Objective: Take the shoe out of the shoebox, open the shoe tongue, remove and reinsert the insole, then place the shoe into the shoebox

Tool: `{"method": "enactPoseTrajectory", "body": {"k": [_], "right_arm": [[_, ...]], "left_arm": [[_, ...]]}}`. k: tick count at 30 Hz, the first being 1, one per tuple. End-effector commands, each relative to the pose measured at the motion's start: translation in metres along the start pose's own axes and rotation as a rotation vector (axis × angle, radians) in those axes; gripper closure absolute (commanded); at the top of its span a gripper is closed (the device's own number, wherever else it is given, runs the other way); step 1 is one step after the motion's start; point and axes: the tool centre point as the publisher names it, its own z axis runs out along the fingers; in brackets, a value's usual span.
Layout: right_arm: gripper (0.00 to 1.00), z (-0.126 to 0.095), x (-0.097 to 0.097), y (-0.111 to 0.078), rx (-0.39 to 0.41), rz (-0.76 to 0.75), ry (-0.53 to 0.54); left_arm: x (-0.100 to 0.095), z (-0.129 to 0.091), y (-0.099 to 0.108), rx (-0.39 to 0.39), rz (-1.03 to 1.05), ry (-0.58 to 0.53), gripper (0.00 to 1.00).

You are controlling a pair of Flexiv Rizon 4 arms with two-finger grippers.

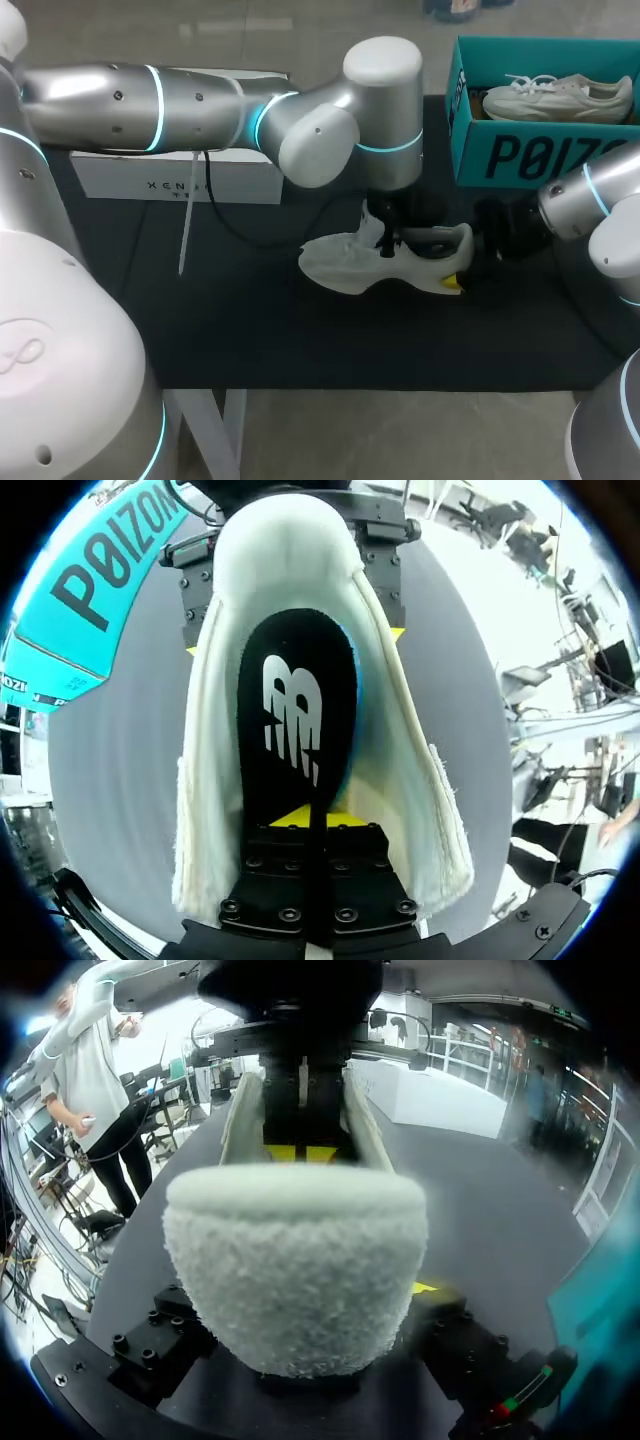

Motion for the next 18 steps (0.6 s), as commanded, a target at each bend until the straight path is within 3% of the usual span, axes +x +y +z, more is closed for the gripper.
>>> {"method": "enactPoseTrajectory", "body": {"k": [1, 9, 18], "right_arm": [[1.00, 0.004, -0.002, -0.005, 0.003, 0.000, 0.000], [1.00, 0.004, -0.002, -0.005, 0.003, 0.000, 0.000], [1.00, 0.004, -0.002, -0.005, 0.003, 0.000, 0.000]], "left_arm": [[0.000, -0.014, 0.011, 0.040, -0.003, 0.003, 1.00], [0.008, -0.039, 0.000, 0.149, -0.007, 0.044, 1.00], [0.011, -0.059, -0.002, 0.200, -0.016, 0.059, 1.00]]}}
